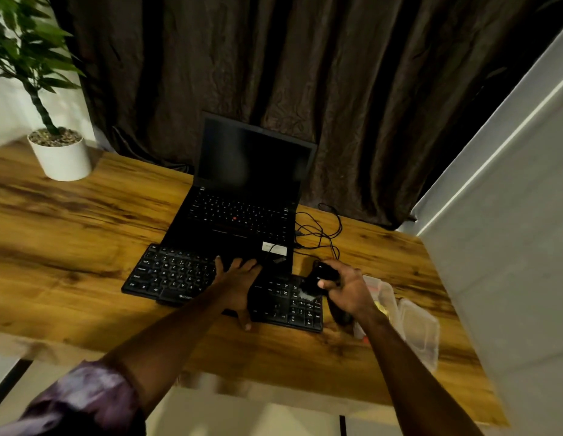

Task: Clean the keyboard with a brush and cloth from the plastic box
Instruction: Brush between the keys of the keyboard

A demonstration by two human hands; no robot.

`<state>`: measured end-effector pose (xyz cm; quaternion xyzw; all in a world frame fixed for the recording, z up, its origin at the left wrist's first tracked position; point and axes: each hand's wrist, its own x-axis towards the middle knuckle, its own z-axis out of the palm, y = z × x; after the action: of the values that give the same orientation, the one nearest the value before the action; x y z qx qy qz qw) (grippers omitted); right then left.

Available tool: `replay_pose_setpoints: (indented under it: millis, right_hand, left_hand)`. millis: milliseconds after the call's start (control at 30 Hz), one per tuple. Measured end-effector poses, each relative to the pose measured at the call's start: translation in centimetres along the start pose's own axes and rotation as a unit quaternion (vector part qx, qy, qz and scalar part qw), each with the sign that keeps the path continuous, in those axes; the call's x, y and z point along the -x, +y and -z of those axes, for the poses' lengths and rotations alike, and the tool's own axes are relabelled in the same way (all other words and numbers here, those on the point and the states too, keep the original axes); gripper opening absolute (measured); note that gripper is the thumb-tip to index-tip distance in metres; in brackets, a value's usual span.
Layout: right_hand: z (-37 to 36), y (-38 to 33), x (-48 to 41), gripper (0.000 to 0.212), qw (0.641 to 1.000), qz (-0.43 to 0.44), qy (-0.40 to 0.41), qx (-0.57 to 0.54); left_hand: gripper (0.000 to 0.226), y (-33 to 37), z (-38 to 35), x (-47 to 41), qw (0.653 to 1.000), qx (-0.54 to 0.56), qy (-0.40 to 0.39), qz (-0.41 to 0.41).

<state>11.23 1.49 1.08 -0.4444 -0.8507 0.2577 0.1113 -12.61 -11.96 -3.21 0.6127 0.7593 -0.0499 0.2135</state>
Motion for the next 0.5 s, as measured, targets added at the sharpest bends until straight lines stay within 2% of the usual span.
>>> replay_pose_setpoints:
  millis: [233,400,500]
  right_hand:
    - [-0.9,-1.1,-0.2,0.048,1.0,0.02,-0.014,0.017]
    - [-4.0,-0.8,-1.6,0.053,0.999,0.027,-0.029,-0.012]
    - [-2.9,-0.6,-1.1,0.049,0.999,0.029,-0.024,-0.021]
  left_hand:
    - [0.151,0.0,-0.1,-0.1,1.0,-0.008,0.005,0.0]
    - [0.15,0.0,0.0,0.0,1.0,-0.009,0.009,0.001]
    - [0.15,0.0,-0.1,0.0,1.0,-0.004,0.011,-0.003]
